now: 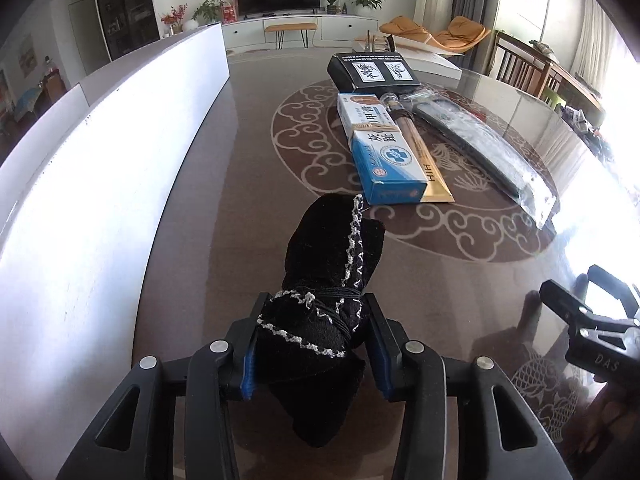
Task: Organize objects
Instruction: 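Grasp the black knit glove with the left tool, then grasp the clear-bagged black phone case with the right tool while the left tool holds the glove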
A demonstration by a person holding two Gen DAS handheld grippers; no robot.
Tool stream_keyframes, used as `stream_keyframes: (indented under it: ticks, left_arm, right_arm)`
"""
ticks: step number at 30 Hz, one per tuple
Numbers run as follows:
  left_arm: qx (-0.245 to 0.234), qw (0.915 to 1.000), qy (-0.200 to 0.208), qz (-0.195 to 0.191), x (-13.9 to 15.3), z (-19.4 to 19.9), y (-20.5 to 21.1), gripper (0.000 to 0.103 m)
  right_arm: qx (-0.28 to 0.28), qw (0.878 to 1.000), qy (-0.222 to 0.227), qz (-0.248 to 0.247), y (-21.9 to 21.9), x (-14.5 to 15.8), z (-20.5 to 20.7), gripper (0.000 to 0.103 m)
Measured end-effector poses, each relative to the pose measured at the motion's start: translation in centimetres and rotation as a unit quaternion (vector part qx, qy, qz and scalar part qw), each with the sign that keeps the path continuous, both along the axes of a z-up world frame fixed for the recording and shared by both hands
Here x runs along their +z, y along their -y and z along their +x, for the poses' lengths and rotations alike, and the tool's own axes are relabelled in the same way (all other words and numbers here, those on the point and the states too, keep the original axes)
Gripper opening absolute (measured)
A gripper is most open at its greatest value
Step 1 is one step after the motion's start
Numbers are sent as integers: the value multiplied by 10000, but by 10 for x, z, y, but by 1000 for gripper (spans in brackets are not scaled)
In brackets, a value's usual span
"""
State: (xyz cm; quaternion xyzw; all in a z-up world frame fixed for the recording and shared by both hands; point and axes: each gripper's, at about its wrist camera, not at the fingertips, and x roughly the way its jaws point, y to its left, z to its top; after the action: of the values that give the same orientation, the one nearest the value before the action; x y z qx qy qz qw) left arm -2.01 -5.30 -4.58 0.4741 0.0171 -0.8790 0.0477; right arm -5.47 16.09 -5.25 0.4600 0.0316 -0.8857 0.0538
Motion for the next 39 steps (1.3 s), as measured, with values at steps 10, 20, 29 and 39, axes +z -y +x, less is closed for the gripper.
stream_keyframes:
  ticks: [10,20,29,39]
  left_arm:
    - [41,9999,-102,1,-9,-23,14,101]
    - [106,9998,-184,21,-11,-23,15,103]
    - [106,9998,-185,20,-11,-23,15,103]
    - [104,9998,-184,22,-11,-23,15,103]
  right_arm:
    - [1,10000,0,1,0,0,0,103]
    - [-1,10000,1,1,0,0,0,103]
    - [-2,10000,0,1,0,0,0,103]
    - [-13,10000,-3,6,0,0,0,103]
